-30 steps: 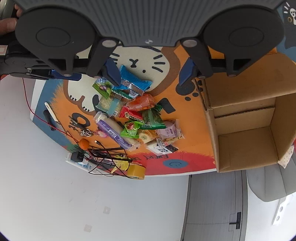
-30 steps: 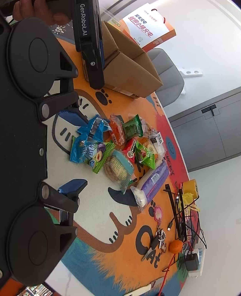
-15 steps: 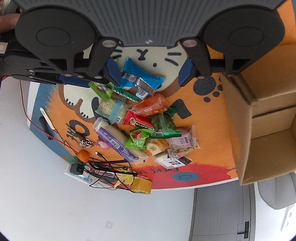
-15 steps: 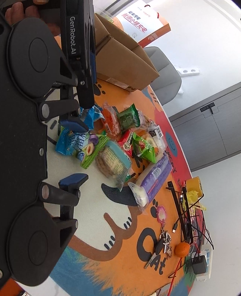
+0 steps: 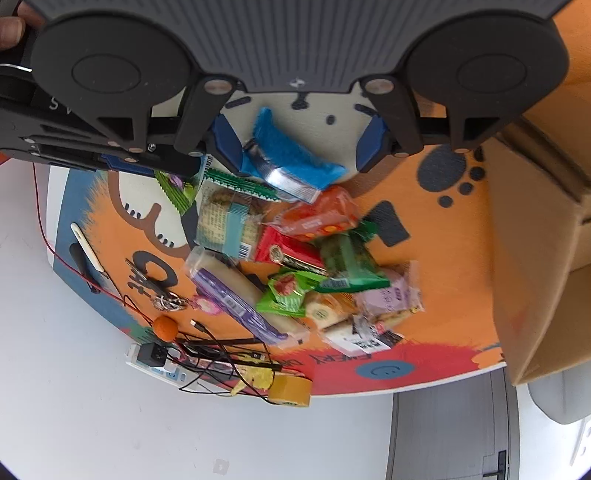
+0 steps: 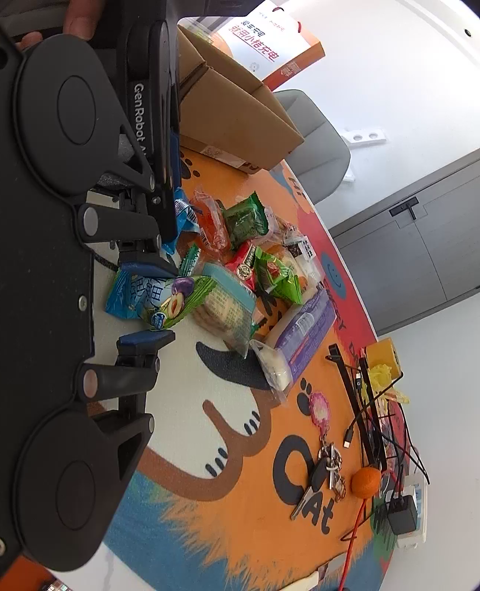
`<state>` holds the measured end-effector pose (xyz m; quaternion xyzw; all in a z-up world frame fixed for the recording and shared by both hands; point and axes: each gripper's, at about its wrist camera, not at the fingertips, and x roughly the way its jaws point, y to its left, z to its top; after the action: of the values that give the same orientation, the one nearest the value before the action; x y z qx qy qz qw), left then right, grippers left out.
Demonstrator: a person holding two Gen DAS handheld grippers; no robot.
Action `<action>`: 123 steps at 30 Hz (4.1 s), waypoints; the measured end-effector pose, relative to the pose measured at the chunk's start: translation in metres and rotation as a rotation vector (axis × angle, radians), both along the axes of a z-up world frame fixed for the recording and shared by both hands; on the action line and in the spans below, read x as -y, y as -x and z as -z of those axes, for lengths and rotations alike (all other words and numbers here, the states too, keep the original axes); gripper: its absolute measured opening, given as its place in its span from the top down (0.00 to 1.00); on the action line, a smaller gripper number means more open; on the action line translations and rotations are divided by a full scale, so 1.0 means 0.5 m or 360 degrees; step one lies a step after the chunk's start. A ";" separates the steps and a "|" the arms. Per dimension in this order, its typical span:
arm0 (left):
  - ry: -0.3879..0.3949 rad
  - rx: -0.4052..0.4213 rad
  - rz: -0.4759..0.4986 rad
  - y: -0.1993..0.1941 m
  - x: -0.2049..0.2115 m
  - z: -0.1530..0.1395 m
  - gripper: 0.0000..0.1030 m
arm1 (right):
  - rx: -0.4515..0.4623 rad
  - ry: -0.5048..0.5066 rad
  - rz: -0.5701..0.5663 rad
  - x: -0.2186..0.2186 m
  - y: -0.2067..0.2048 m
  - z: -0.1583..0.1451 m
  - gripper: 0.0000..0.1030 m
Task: Organize snacks
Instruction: 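Grasp the blue snack packet with the left tool while the right tool grasps the green-blue packet, then carry both held packets over the open cardboard box, then open the left tool dropping the blue packet while the right tool releases its packet into the box, then move both tools back to the snack pile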
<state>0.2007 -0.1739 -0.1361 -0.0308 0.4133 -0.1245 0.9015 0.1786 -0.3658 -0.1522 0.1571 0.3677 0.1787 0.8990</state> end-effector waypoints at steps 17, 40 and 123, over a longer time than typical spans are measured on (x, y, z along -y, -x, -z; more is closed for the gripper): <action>0.0069 0.0063 -0.0015 0.022 -0.018 -0.019 0.70 | 0.0042 0.0013 0.0021 -0.009 0.006 -0.025 0.71; 0.0093 0.0338 -0.0153 0.086 -0.123 -0.159 0.87 | 0.0261 -0.0028 -0.0122 -0.109 -0.002 -0.133 0.71; 0.0076 0.0370 -0.0646 0.162 -0.327 -0.202 0.00 | 0.0354 -0.0047 -0.0047 -0.214 0.018 -0.190 0.00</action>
<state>0.1195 -0.0106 -0.0349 -0.1202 0.2889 0.0468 0.9486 0.1695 -0.2586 -0.0571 0.1440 0.2654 0.2137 0.9291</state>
